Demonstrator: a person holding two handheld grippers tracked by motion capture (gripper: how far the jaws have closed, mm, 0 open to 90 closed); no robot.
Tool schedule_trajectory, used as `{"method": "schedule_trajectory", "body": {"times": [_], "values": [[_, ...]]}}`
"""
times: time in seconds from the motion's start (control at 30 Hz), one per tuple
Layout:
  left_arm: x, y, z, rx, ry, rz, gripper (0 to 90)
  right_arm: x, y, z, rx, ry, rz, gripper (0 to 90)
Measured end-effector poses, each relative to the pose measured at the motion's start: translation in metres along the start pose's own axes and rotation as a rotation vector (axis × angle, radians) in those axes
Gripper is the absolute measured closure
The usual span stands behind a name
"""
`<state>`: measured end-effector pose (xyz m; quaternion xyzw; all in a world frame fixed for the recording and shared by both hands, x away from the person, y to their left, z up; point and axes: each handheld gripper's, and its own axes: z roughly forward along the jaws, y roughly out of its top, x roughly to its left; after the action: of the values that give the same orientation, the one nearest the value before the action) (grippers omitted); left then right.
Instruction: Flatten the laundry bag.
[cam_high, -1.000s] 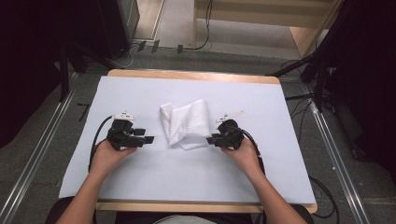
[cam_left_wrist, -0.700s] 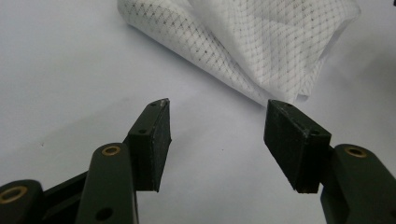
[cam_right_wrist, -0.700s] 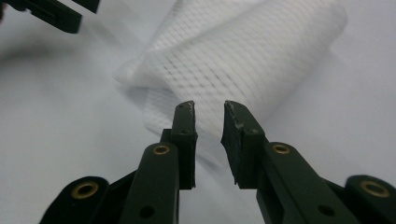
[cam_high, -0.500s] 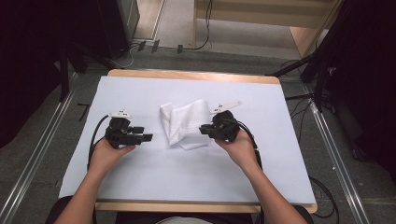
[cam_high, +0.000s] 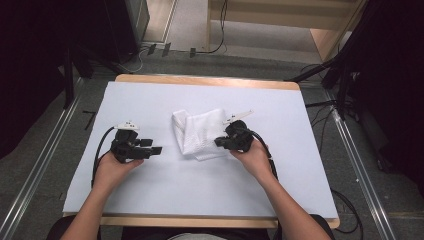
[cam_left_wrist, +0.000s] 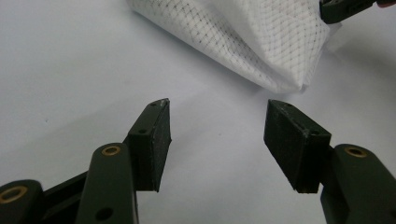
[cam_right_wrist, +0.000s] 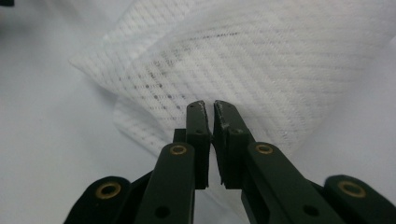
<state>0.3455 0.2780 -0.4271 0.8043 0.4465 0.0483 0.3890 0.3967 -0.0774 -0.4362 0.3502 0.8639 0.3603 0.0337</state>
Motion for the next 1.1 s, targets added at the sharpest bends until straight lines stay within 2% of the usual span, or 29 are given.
{"method": "schedule_trajectory", "body": {"times": [0.07, 0.17, 0.33, 0.5, 0.77, 0.93, 1.1], "values": [[0.001, 0.0, -0.001, -0.004, 0.002, -0.004, 42.0, 0.0, -0.003, 0.002, 0.012, 0.002, 0.004, 86.0], [0.002, 0.0, -0.002, -0.011, 0.001, -0.011, 41.9, 0.004, -0.001, 0.001, -0.004, 0.016, -0.018, 80.4], [0.003, -0.001, -0.004, -0.021, 0.002, -0.019, 41.9, 0.022, 0.013, -0.001, -0.056, 0.054, -0.072, 74.7], [0.004, -0.002, -0.005, -0.018, 0.004, -0.017, 41.8, 0.037, 0.023, 0.013, -0.044, 0.092, -0.108, 68.1], [0.005, -0.007, -0.01, -0.023, 0.017, -0.029, 41.7, 0.05, 0.032, 0.034, -0.022, 0.13, -0.124, 44.2], [0.005, -0.01, -0.012, -0.022, 0.023, -0.038, 41.5, 0.051, 0.036, 0.052, 0.0, 0.089, -0.156, 39.6], [0.005, -0.011, -0.012, -0.023, 0.025, -0.04, 41.3, 0.049, 0.036, 0.069, 0.035, 0.045, -0.155, 42.4]]}}
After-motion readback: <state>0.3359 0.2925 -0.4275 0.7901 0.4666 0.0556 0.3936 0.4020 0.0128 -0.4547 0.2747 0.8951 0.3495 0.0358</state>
